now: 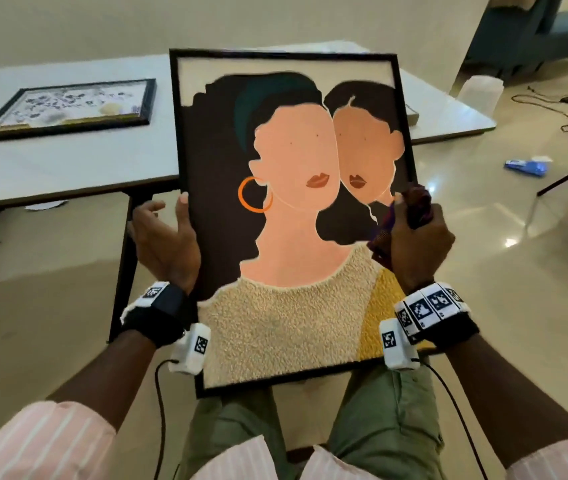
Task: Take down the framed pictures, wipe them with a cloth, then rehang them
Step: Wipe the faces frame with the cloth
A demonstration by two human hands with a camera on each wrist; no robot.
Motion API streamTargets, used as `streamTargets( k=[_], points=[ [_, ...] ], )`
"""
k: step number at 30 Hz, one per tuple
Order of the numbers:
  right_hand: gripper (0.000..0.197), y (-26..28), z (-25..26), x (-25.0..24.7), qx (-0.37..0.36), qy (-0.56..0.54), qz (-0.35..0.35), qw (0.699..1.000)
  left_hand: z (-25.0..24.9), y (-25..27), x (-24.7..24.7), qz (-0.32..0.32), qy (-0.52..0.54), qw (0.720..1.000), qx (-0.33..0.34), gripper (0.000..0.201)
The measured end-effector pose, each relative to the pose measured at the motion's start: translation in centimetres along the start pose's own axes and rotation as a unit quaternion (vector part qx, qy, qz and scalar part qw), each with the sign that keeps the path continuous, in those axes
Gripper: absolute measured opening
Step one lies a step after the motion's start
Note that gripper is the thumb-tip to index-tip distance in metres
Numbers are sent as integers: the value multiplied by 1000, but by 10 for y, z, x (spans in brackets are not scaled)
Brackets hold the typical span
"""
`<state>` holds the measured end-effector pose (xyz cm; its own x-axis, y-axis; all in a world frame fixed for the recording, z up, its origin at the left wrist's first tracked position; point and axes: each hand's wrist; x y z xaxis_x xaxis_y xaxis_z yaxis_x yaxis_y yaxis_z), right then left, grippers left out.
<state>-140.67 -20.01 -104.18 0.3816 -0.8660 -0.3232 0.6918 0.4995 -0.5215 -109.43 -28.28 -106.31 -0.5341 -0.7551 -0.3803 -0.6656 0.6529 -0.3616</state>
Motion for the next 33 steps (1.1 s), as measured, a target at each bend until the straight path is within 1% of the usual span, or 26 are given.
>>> streamTargets(
  k=[1, 2, 3, 4, 5, 6, 7, 8, 9, 10, 11, 12, 13, 14, 16, 17, 18, 20, 21, 22, 24, 26, 29, 30, 31, 33],
  points=[
    [47, -7, 14, 10, 19, -21, 19, 999, -11, -13, 5, 6, -6, 1000, 22, 57],
    [46, -15, 25, 23, 57, -58, 43, 996, -22, -26, 10, 12, -13, 999, 39, 59],
    [47, -22, 35, 34, 109, -113, 66, 985, -32, -38, 17, 23, -19, 998, 46, 62],
    [49, -31, 44, 49, 172, -175, 99, 964, -44, -52, 25, 38, -24, 998, 38, 65],
    [48, -36, 51, 60, 239, -239, 149, 929, -54, -64, 32, 64, -31, 997, 9, 68],
    [44, -40, 62, 70, 292, -302, 196, 886, -64, -75, 39, 93, -36, 994, -36, 70],
    [39, -44, 74, 80, 320, -340, 225, 855, -74, -87, 45, 120, -42, 988, -85, 72],
    [38, -46, 85, 90, 323, -346, 232, 850, -80, -95, 50, 139, -53, 982, -119, 73],
    [41, -48, 100, 100, 290, -328, 227, 870, -87, -103, 54, 149, -70, 978, -125, 73],
    [42, -49, 113, 108, 221, -276, 213, 911, -92, -106, 57, 157, -91, 977, -111, 74],
    [42, -49, 127, 115, 120, -203, 194, 952, -97, -108, 60, 164, -106, 976, -93, 76],
    [43, -49, 142, 123, 13, -123, 175, 977, -101, -111, 64, 171, -117, 975, -81, 77],
    [46, -48, 156, 129, -82, -66, 157, 982, -103, -111, 68, 182, -120, 972, -84, 77],
    [52, -48, 166, 142, -154, -33, 146, 977, -104, -111, 72, 192, -115, 970, -99, 77],
    [66, -51, 181, 169, -243, 10, 152, 958, -103, -108, 77, 193, -100, 968, -124, 75],
    [67, -52, 187, 184, -271, 34, 159, 949, -101, -106, 80, 184, -89, 970, -128, 74],
    [63, -52, 191, 197, -294, 74, 157, 940, -99, -105, 81, 178, -77, 973, -127, 73],
    [48, -46, 198, 218, -331, 157, 152, 918, -97, -104, 81, 176, -58, 975, -119, 71],
    [44, -39, 200, 226, -349, 176, 164, 906, -96, -105, 80, 177, -49, 976, -114, 70],
    [46, -30, 202, 235, -367, 190, 186, 891, -94, -106, 80, 177, -41, 977, -114, 69],
    [62, -8, 200, 246, -392, 198, 256, 861, -95, -107, 78, 180, -31, 976, -116, 66],
    [71, 1, 191, 249, -401, 185, 302, 845, -96, -106, 77, 188, -32, 976, -101, 57],
    [66, -19, 173, 244, -466, 162, 280, 824, -95, -104, 75, 193, -25, 977, -88, 49],
    [64, -29, 166, 242, -477, 163, 273, 819, -95, -103, 75, 192, -18, 977, -93, 48],
    [64, -35, 162, 241, -471, 155, 278, 823, -94, -101, 76, 188, -7, 978, -92, 48],
    [66, -38, 165, 244, -428, 123, 304, 842, -94, -99, 76, 184, -15, 979, -88, 51]
  ],
)
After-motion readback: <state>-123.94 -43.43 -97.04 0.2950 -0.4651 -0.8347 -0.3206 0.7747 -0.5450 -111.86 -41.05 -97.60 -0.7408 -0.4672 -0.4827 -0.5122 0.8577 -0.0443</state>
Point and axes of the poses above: each hand's wrist, its own y-axis away from the middle knuckle, its own x-axis out of the palm, z = x × y, and after that the axes turned 11 degrees about -x, right-handed
